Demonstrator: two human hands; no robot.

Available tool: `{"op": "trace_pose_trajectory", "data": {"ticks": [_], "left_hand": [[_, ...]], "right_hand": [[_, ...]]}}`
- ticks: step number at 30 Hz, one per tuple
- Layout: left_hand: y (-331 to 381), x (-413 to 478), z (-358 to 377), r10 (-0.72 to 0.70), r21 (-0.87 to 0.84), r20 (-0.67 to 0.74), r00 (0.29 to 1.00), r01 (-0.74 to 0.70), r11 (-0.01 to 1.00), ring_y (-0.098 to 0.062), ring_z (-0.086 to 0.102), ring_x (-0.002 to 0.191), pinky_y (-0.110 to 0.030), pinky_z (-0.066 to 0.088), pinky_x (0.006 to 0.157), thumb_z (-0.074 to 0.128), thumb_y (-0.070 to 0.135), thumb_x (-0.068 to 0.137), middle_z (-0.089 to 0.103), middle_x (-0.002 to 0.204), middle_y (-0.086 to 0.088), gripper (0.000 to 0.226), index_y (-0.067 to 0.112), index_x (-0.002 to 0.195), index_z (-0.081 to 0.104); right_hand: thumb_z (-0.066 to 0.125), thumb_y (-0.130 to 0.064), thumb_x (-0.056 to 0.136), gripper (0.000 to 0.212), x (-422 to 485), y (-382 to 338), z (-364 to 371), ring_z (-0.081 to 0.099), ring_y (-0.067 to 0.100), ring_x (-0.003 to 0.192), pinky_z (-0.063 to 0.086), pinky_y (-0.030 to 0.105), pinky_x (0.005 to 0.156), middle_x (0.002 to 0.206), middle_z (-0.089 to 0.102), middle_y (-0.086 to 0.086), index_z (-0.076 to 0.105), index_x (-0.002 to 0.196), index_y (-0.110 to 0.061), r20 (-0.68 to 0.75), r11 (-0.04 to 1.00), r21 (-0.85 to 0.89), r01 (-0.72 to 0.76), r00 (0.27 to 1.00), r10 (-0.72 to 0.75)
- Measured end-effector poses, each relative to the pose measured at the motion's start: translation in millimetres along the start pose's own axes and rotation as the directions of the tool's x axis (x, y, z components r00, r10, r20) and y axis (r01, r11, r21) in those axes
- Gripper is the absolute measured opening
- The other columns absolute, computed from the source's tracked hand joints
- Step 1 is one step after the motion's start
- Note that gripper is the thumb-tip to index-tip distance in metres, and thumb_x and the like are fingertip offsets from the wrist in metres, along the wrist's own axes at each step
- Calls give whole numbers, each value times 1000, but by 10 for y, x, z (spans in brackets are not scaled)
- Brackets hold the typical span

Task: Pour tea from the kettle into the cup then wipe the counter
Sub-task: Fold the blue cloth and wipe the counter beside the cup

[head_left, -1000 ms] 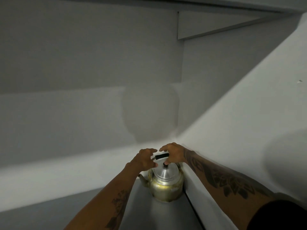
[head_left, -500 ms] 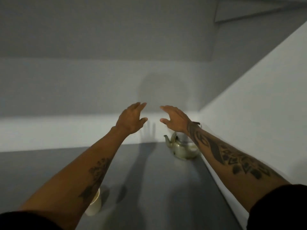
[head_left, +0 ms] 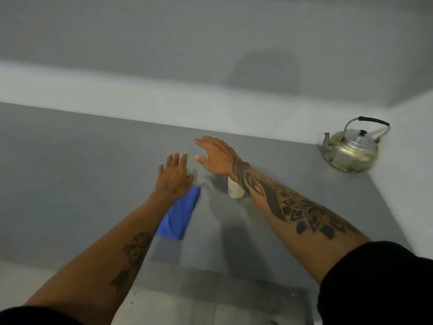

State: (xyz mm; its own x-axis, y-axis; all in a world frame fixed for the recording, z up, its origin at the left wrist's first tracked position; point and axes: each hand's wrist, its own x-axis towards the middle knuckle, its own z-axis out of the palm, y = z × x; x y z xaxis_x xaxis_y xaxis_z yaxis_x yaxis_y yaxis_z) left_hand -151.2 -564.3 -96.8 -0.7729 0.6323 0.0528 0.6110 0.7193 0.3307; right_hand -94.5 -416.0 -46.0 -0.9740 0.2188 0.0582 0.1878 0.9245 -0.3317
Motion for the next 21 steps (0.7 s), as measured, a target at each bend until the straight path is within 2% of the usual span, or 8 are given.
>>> {"op": "trace_pose_trajectory", "data": {"ticks": [3, 7, 12, 14, 17, 21], "left_hand": [[-300, -207, 245, -87, 4, 74, 993, 87, 996, -32, 9, 147, -55, 18, 116, 43, 42, 94, 15, 159, -14, 69, 9, 149, 16], [-507, -449, 529, -183, 31, 136, 974, 181, 983, -34, 12, 146, -56, 19, 114, 43, 46, 93, 20, 156, -15, 73, 4, 147, 17], [-701, -707, 798, -275, 54, 176, 945, 270, 961, -34, 18, 143, -56, 24, 111, 43, 49, 92, 24, 153, -16, 77, 2, 146, 17], [-766, -772, 886, -293, 59, 174, 940, 287, 956, -33, 20, 142, -54, 28, 108, 40, 52, 92, 25, 152, -14, 77, 3, 146, 17], [-786, -805, 909, -306, 24, 127, 944, 305, 952, -31, 28, 137, -49, 33, 105, 44, 54, 89, 31, 149, -12, 78, 5, 145, 20], [-748, -764, 823, -328, 2, 97, 939, 330, 944, -32, 40, 123, -44, 37, 97, 55, 53, 84, 39, 140, -13, 83, 8, 144, 21]], "right_hand": [[51, -36, 94, 58, 133, -253, 416, 32, 31, 141, 24, 41, 117, 154, 34, 12, 34, 147, -18, 85, 1000, -9, 9, 996, -8], [51, -27, 91, 50, 205, -335, 923, 45, 34, 131, 38, 43, 109, 143, 47, 16, 45, 138, -13, 209, 999, 7, -53, 977, 50], [49, -28, 92, 54, 295, -319, 1438, 42, 38, 132, 36, 44, 110, 146, 41, 19, 37, 141, -8, 359, 992, -58, -110, 925, 123], [49, -30, 92, 52, 312, -322, 1584, 42, 39, 130, 37, 45, 106, 143, 43, 19, 38, 139, -8, 343, 989, -102, -109, 929, 137], [54, -32, 90, 49, 326, -349, 1702, 42, 38, 126, 36, 48, 103, 136, 46, 18, 43, 131, -8, 231, 981, -149, -127, 960, 159], [60, -29, 83, 45, 420, -341, 1693, 45, 40, 122, 40, 44, 102, 130, 51, 22, 53, 119, -3, 194, 965, -46, -257, 946, 261]]}}
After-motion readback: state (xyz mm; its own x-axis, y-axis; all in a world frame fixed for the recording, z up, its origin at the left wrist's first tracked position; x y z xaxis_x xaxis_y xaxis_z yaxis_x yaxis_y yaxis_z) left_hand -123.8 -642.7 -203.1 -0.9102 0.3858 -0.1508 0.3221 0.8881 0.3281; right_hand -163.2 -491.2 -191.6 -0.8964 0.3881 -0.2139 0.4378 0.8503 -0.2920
